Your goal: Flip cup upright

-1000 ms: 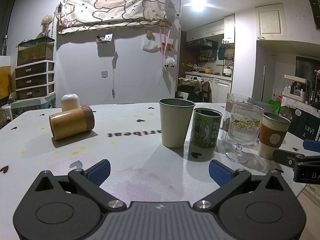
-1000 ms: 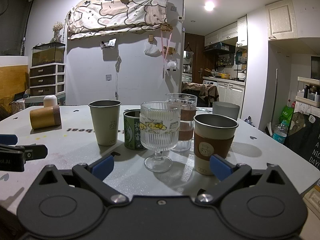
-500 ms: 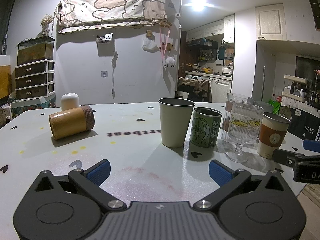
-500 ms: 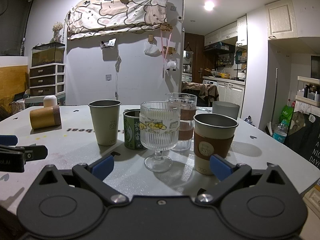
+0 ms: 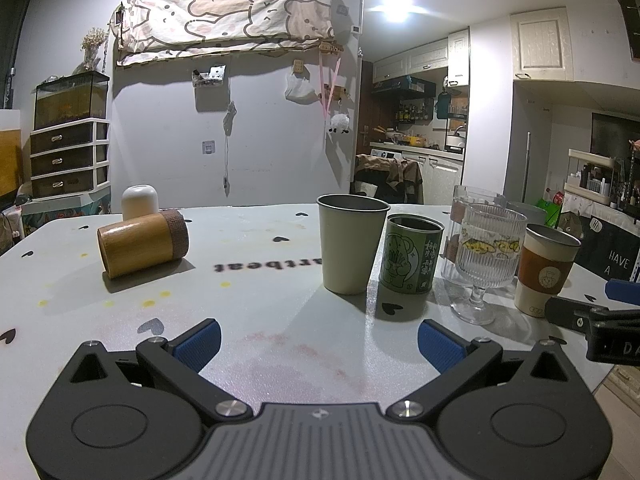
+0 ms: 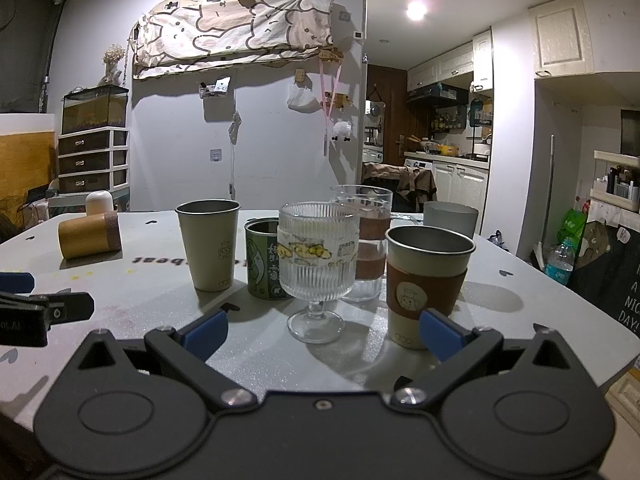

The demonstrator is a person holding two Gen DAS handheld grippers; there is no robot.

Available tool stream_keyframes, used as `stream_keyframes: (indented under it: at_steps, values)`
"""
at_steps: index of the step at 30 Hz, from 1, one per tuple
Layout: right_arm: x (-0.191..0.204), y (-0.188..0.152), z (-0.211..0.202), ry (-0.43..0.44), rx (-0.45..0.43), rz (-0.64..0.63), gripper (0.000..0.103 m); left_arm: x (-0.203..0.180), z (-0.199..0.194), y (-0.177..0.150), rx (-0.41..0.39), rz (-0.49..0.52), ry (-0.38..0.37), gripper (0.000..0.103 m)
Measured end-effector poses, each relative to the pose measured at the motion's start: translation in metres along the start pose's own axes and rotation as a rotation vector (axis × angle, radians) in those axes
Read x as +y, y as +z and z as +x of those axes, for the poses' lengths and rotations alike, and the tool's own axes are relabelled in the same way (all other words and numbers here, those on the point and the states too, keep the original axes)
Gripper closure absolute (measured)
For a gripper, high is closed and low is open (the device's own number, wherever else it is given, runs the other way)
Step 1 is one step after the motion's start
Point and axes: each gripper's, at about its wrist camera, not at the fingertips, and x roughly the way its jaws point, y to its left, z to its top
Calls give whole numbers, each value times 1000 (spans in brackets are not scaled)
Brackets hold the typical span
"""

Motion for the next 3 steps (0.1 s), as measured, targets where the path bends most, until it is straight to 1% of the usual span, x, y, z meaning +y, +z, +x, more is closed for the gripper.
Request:
stream_keyframes:
  at_steps: [3]
  values:
    - [0,0,0,0,-1,0,0,0,0,0,0,1,0,0]
